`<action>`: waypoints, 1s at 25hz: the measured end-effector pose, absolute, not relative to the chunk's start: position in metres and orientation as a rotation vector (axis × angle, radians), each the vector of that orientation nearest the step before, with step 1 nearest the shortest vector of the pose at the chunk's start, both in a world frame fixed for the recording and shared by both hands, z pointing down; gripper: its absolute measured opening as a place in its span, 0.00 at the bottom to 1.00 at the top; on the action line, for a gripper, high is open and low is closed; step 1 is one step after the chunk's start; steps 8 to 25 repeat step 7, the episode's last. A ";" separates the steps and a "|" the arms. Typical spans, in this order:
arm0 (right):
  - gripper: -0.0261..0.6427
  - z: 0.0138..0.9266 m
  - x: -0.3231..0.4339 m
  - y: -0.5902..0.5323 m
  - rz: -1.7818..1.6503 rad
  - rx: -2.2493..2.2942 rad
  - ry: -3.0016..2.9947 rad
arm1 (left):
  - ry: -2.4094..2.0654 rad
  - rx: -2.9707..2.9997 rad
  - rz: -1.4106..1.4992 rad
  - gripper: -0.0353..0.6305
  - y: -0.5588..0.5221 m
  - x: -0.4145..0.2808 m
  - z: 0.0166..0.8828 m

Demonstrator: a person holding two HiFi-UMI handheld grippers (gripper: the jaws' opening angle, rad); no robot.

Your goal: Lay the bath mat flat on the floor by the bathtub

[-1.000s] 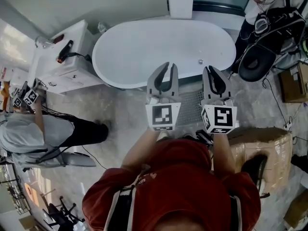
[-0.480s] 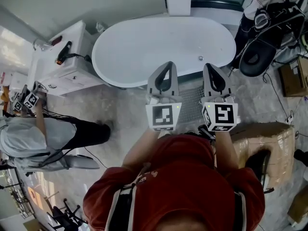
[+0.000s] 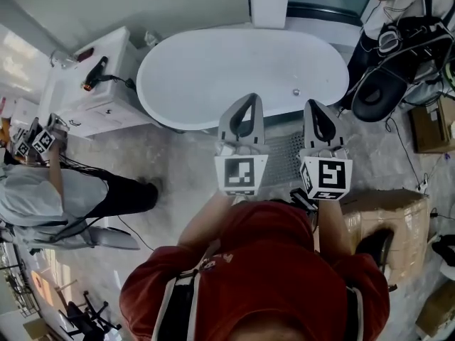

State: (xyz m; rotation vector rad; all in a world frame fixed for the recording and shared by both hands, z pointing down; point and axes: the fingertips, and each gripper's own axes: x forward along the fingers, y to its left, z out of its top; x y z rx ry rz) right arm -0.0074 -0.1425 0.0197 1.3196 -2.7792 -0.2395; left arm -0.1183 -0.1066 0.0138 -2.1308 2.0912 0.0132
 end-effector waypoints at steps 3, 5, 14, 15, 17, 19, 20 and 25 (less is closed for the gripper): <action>0.06 0.022 -0.003 -0.144 -0.234 1.341 -2.767 | 2.083 -2.133 0.006 0.07 -0.109 -0.118 0.014; 0.06 0.023 -0.003 -0.143 -0.228 1.348 -2.761 | 2.086 -2.136 0.011 0.07 -0.108 -0.120 0.014; 0.06 0.024 -0.003 -0.141 -0.221 1.352 -2.752 | 2.090 -2.139 0.016 0.07 -0.105 -0.121 0.014; 0.06 0.024 -0.003 -0.141 -0.221 1.352 -2.752 | 2.090 -2.139 0.016 0.07 -0.105 -0.121 0.014; 0.06 0.024 -0.003 -0.141 -0.221 1.352 -2.752 | 2.090 -2.139 0.016 0.07 -0.105 -0.121 0.014; 0.06 0.024 -0.003 -0.141 -0.221 1.352 -2.752 | 2.090 -2.139 0.016 0.07 -0.105 -0.121 0.014; 0.06 0.024 -0.003 -0.141 -0.221 1.352 -2.752 | 2.090 -2.139 0.016 0.07 -0.105 -0.121 0.014; 0.06 0.024 -0.003 -0.141 -0.221 1.352 -2.752 | 2.090 -2.139 0.016 0.07 -0.105 -0.121 0.014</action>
